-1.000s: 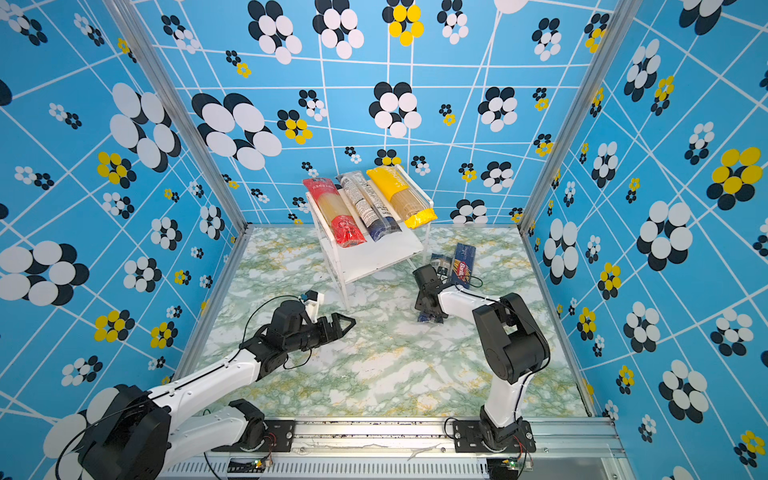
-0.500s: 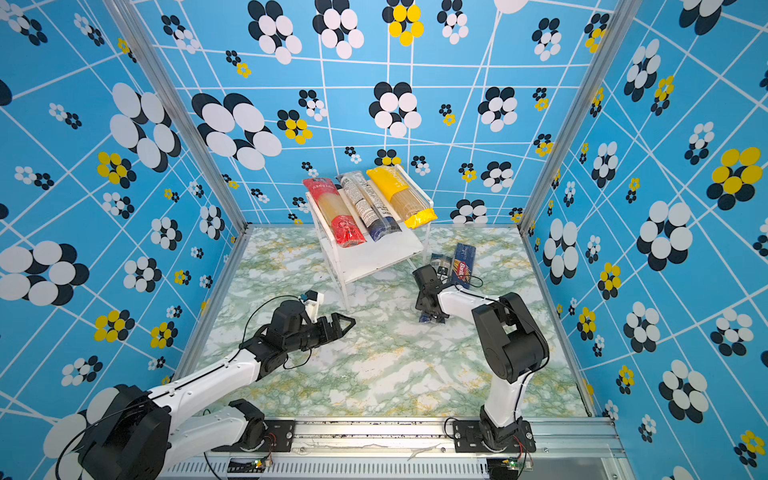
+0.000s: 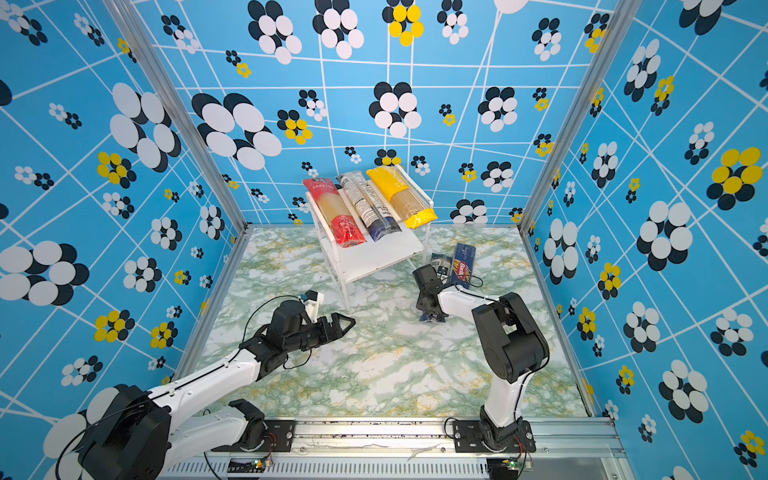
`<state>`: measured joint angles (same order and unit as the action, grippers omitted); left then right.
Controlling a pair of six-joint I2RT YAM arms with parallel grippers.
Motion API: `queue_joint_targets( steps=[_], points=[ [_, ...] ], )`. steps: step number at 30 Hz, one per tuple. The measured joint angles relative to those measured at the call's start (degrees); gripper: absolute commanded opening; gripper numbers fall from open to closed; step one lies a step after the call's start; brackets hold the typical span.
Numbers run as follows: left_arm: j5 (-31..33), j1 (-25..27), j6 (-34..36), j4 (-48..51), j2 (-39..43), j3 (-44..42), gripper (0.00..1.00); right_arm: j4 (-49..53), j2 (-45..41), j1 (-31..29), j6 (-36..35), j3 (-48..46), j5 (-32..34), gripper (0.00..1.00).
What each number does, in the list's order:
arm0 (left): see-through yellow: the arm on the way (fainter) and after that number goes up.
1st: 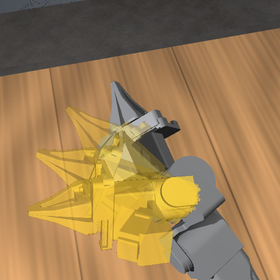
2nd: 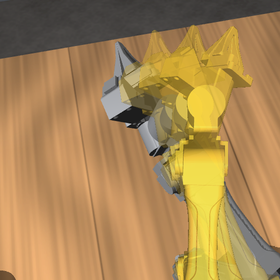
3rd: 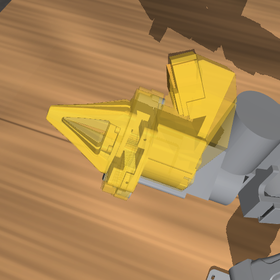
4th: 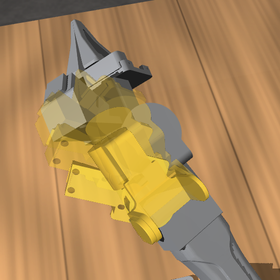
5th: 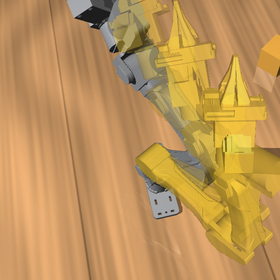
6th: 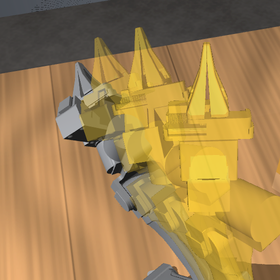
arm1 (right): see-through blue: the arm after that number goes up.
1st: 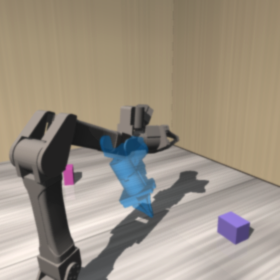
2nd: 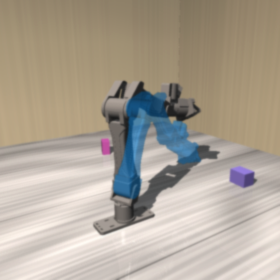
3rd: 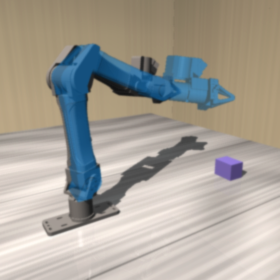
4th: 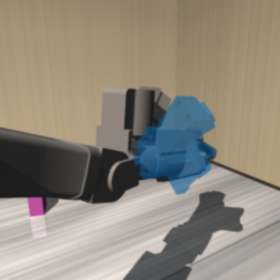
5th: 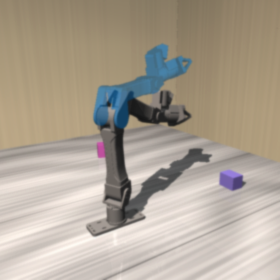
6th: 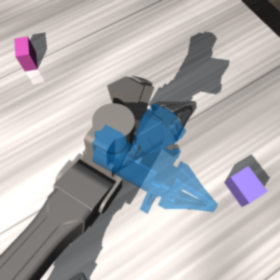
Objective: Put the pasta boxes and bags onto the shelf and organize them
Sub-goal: 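Hold the clear spaghetti bag with the right gripper and adjust grip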
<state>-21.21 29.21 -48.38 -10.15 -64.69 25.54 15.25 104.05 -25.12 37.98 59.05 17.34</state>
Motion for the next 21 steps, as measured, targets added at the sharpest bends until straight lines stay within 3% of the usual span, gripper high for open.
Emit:
queue_joint_targets(
  steps=[17, 21],
  points=[
    [-0.02, 0.00, 0.00, 0.00, -0.09, 0.02, 0.99, -2.71, -0.87, 0.00, -0.59, -1.49, -0.02, 0.29],
    [-0.02, 0.00, 0.00, -0.02, -0.37, 0.00, 0.99, -3.58, -1.27, 0.00, -1.11, -2.12, -0.04, 0.20]
  ],
)
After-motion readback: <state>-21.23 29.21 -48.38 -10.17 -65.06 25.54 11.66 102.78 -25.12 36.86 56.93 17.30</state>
